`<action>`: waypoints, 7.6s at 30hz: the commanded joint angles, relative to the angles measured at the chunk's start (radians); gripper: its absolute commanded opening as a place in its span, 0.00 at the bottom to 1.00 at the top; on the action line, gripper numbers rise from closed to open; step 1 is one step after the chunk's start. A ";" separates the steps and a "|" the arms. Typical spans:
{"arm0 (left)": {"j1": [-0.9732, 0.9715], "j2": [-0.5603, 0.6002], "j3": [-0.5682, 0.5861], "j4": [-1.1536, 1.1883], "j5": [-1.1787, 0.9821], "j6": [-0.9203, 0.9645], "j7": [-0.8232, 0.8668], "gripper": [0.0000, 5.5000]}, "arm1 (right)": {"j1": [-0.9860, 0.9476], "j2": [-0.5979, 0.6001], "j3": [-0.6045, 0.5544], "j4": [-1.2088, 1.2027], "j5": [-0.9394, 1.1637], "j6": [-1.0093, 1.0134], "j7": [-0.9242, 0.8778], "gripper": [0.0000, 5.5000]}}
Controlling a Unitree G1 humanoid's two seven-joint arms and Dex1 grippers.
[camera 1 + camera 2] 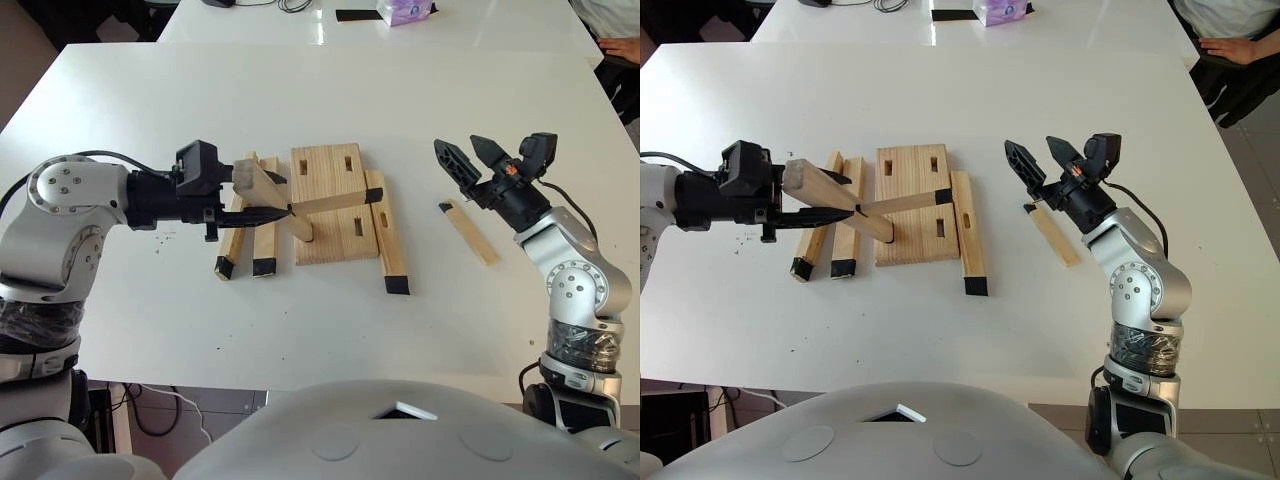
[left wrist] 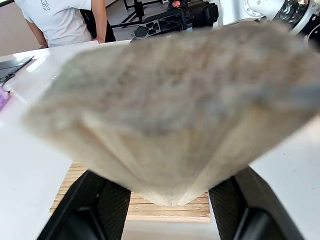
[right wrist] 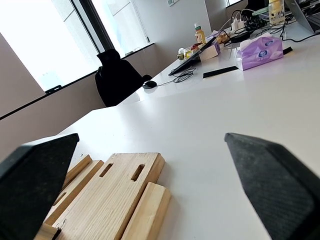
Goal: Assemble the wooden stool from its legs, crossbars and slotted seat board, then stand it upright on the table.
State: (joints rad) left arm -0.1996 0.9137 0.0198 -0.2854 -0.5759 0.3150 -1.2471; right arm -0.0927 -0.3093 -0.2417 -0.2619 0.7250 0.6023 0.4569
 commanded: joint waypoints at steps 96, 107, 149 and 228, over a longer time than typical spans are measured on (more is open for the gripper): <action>0.254 -0.238 0.160 -0.181 0.087 0.663 0.915 0.66 | 0.124 0.082 -0.080 -0.013 -0.014 -0.102 -0.148 0.98; 0.257 -0.185 0.138 -0.152 0.119 0.692 0.866 0.66 | 0.178 0.115 -0.068 -0.032 -0.016 -0.128 -0.162 0.98; 0.028 -0.254 0.176 0.001 0.191 0.586 0.853 0.20 | 0.080 0.087 -0.080 0.023 -0.012 -0.111 -0.177 0.98; -0.248 -0.339 0.064 -0.112 0.388 -0.209 0.688 0.20 | -0.941 -0.002 -0.052 0.147 0.645 0.384 -0.348 0.37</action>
State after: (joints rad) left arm -0.4359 0.5731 0.0728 -0.4167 -0.1913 0.0616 -0.5842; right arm -1.0395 -0.3082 -0.2785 -0.1082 1.3417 0.9923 0.1221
